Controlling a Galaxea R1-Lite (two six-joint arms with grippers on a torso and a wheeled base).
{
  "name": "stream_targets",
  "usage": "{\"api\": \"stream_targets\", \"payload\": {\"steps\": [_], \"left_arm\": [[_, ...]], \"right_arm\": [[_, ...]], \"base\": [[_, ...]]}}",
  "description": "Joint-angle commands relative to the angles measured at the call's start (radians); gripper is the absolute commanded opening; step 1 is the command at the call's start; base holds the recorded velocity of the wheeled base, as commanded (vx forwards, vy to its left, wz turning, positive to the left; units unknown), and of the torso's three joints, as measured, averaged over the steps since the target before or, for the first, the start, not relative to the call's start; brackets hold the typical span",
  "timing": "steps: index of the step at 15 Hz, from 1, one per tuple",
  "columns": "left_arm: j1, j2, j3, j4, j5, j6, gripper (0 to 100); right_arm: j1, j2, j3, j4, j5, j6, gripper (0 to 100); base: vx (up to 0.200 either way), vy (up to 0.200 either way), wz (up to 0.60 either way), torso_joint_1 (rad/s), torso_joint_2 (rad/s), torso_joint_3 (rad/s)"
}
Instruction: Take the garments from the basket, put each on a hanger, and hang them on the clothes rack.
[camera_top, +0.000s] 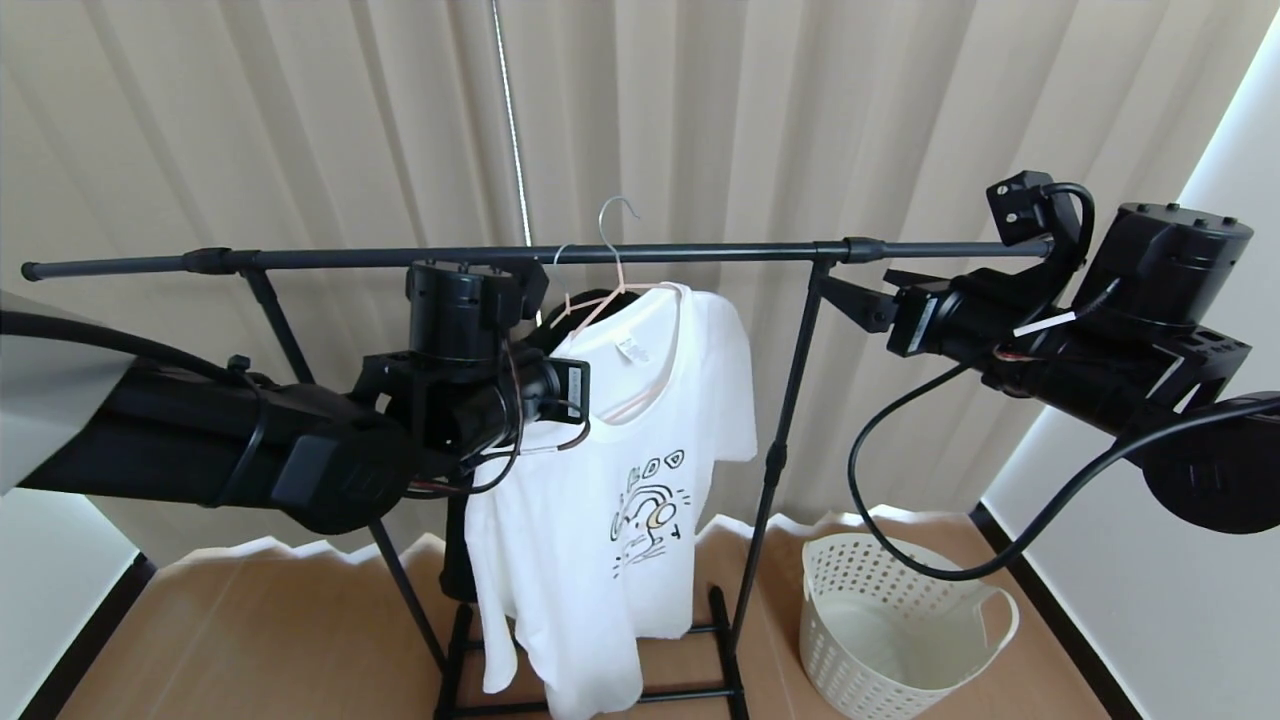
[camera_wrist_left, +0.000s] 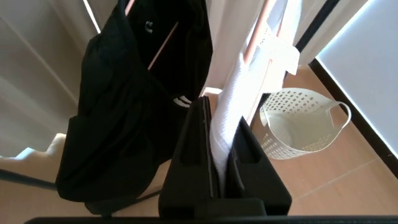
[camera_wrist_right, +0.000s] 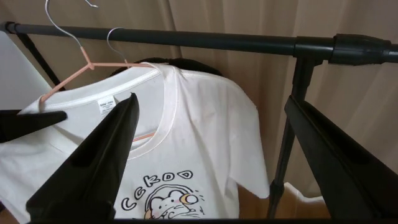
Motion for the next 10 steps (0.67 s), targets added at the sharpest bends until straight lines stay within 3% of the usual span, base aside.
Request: {"api": "stream_targets", "payload": {"steps": [1, 3, 7, 10], "left_arm": [[-0.007, 0.031, -0.023, 0.001, 0.026, 0.0, 0], [-0.008, 0.071, -0.072, 0.013, 0.075, 0.002, 0], [0.004, 0.137, -0.232, 0.147, 0.081, 0.003, 0], [0.007, 0.189, -0.315, 0.188, 0.083, 0.009, 0]], "right_arm": [[-0.001, 0.004, -0.001, 0.0, 0.0, 0.0, 100], [-0.001, 0.003, -0.001, -0.002, 0.0, 0.0, 100], [-0.001, 0.004, 0.001, -0.002, -0.016, 0.0, 100], [-0.001, 0.004, 0.001, -0.003, -0.016, 0.0, 100]], "base": [[0.0, 0.0, 0.0, 0.0, 0.0, 0.0], [0.0, 0.0, 0.0, 0.0, 0.0, 0.0], [0.0, 0.0, 0.0, 0.0, 0.0, 0.0], [0.0, 0.0, 0.0, 0.0, 0.0, 0.0]]}}
